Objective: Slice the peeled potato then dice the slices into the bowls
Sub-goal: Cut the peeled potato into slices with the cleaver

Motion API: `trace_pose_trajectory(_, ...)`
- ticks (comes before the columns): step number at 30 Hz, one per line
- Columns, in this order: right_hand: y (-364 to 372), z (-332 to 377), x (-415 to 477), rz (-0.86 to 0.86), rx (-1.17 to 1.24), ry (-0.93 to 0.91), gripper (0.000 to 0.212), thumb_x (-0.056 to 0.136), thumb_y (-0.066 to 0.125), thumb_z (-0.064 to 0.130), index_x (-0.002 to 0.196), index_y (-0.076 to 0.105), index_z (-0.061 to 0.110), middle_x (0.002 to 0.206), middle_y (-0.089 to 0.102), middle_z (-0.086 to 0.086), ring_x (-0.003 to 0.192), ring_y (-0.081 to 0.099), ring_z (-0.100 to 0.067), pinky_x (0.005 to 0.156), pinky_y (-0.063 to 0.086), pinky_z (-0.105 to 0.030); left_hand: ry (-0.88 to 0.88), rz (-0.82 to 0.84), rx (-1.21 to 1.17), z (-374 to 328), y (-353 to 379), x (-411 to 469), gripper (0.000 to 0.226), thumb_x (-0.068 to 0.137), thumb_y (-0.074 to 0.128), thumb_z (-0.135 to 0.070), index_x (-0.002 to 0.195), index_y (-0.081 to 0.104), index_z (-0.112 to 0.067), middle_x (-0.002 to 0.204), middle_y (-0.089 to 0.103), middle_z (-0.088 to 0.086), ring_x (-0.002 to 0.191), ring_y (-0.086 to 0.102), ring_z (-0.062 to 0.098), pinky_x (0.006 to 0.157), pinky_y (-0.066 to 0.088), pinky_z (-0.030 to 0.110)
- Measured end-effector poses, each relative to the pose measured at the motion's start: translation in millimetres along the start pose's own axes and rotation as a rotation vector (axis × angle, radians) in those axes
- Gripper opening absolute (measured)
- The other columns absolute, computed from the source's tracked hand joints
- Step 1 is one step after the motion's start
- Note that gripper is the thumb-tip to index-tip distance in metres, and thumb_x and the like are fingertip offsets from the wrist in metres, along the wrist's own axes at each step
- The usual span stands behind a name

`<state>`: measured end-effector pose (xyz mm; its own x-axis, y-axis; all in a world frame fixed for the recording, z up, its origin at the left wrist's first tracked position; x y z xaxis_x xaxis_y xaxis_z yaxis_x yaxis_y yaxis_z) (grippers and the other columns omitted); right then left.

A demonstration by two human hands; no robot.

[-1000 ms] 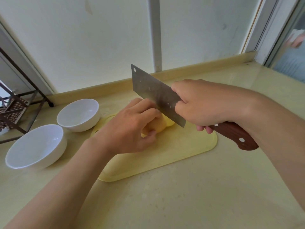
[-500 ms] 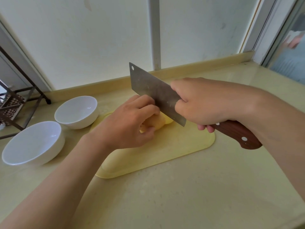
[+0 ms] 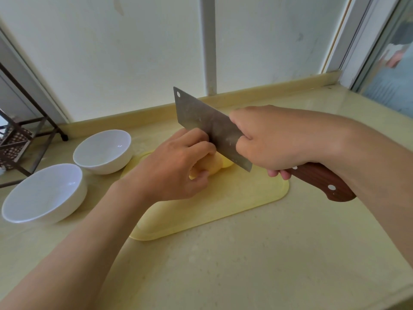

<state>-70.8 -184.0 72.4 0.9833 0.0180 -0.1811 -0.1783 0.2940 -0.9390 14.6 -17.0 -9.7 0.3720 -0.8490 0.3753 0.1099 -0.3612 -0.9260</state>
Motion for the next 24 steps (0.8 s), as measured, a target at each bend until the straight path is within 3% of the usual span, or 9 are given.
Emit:
trace_pose_trajectory(17,0.0,-4.5,1.7,0.016,0.016,0.002,0.007,0.096,0.039,0.011,0.09,0.041,0.012,0.055,0.065,-0.011,0.041,0.061,-0.025,0.044,0.046,-0.029,-0.017,0.0,-0.018,0.6,-4.8,-0.5,0.035,0.074,0.067,-0.025,0.107,0.067,-0.013,0.107,0.059,0.001,0.092,0.053,0.02,0.075,0.042,0.022)
trace_pose_trajectory(21,1.2,-3.9,2.7,0.014,0.012,0.003,0.008,0.096,0.04,0.011,0.093,0.048,0.01,0.06,0.067,-0.011,0.042,0.061,-0.023,0.044,0.046,-0.027,-0.021,0.01,-0.016,0.9,-4.7,-0.2,0.035,0.075,0.067,-0.026,0.108,0.067,-0.014,0.107,0.058,0.0,0.091,0.054,0.019,0.075,0.042,0.023)
trace_pose_trajectory(24,6.6,-4.2,7.5,-0.075,-0.017,-0.002,0.017,0.099,0.048,0.019,0.091,0.062,0.013,0.073,0.071,-0.003,0.056,0.068,-0.018,0.05,0.053,-0.028,-0.02,0.011,-0.019,0.7,-4.6,-0.5,0.034,0.075,0.068,-0.024,0.107,0.068,-0.013,0.106,0.059,0.001,0.09,0.054,0.02,0.074,0.043,0.024)
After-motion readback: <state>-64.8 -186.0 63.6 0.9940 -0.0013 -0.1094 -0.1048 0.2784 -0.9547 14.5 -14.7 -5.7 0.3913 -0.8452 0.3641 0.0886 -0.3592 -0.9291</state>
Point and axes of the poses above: each hand's wrist, its own x-axis towards the middle knuckle, its own y-axis out of the palm, z = x × y, the point moved 2 cm from there along x, towards the middle knuckle
